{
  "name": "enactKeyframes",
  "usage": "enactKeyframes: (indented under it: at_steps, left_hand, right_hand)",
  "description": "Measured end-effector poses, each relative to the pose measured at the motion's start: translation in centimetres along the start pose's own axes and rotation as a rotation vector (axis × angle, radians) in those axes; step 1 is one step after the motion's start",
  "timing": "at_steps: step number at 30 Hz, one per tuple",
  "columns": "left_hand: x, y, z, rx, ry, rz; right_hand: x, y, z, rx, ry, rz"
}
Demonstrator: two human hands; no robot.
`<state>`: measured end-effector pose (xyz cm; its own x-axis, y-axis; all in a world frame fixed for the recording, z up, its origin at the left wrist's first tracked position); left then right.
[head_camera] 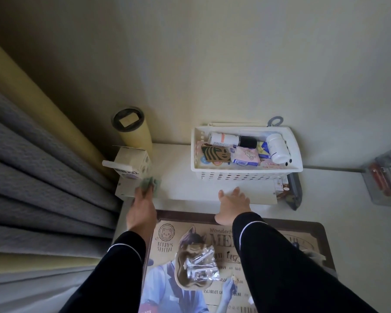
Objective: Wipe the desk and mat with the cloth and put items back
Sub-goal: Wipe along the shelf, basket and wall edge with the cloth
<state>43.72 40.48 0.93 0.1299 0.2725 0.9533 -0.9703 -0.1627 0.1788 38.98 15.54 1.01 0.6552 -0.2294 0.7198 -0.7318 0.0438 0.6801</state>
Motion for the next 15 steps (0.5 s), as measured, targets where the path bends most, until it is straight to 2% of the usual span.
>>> enactKeyframes:
  at_steps: [2, 7, 12, 15]
  left_hand:
    - [0.5, -0.1, -0.9, 0.035, 0.061, 0.035]
    - [2.3, -0.8, -4.2, 0.27, 0.28, 0.184]
    - [2.1, -0.6, -4.1, 0.179, 0.389, 0.197]
    - [1.6, 0.2, -5.4, 0.276, 0.444, 0.212]
  right_hand:
    - [-0.1, 0.0, 0.0, 0.01, 0.027, 0.015]
    - [0.3, -0.2, -0.3, 0.039, 0.133, 0.137]
    - [0.9, -0.6, -0.6, 0.093, 0.157, 0.243]
    - [0.8, -0.5, -0.5, 0.103, 0.155, 0.261]
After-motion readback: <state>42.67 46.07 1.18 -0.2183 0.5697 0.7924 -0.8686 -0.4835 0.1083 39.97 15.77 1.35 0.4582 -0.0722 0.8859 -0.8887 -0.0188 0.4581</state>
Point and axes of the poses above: each hand's wrist, its own y-axis away from the middle knuckle, its own x-axis out of the back of the hand, z = x × y, the point moved 8 cm from there along -y, towards the middle knuckle, and after that the axes turned 8 degrees about x, right-handed, at the moved point
